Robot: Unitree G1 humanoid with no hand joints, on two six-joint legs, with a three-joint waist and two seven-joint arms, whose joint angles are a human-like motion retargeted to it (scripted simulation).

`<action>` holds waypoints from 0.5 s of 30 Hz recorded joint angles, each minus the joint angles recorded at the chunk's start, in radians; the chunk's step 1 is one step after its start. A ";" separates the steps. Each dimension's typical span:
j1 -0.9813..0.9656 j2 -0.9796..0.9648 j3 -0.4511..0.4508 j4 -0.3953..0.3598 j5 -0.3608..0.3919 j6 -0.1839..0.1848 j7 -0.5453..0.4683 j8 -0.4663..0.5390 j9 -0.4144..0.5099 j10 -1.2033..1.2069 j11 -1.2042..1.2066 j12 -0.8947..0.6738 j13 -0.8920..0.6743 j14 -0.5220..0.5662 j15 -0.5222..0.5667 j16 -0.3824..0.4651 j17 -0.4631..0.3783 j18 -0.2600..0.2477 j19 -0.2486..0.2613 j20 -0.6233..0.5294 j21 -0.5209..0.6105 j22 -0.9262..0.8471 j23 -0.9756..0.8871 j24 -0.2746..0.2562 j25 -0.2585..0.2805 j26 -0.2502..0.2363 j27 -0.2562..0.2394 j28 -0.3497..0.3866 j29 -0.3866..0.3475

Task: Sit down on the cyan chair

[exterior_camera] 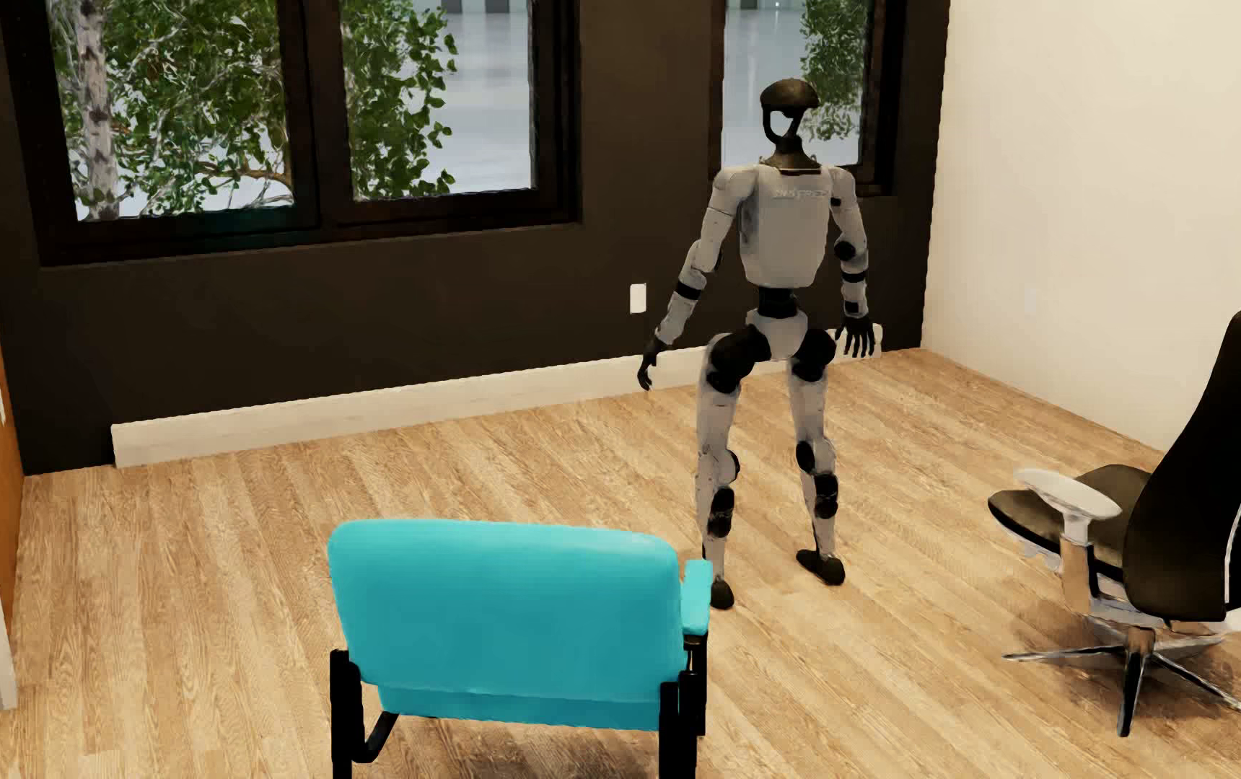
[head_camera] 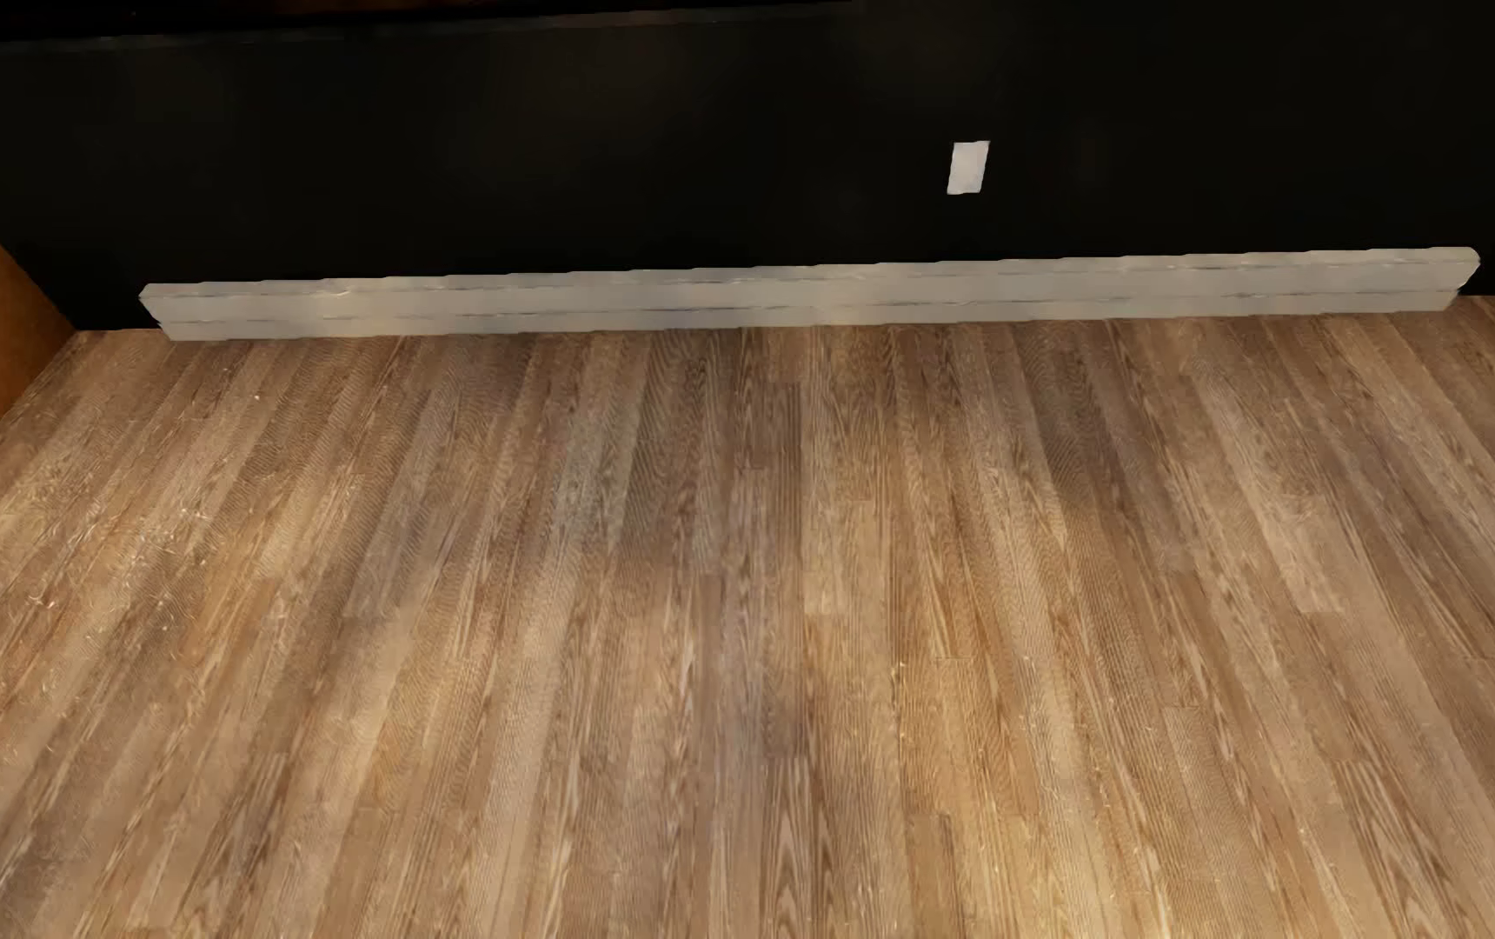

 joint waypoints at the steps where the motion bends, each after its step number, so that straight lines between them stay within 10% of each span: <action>1: 0.000 0.002 -0.001 0.006 0.006 -0.002 0.001 0.000 0.000 0.000 0.000 0.003 -0.004 0.003 -0.003 -0.003 0.006 -0.004 -0.001 -0.003 -0.003 0.002 0.001 0.002 0.002 0.000 -0.003 -0.005 -0.006; 15: -0.109 0.040 0.030 0.038 0.057 0.019 -0.074 -0.059 0.031 0.017 0.057 -0.032 0.028 0.099 -0.128 -0.018 -0.035 -0.049 -0.046 0.013 0.058 -0.064 -0.069 0.044 -0.069 -0.009 -0.030 -0.007 0.052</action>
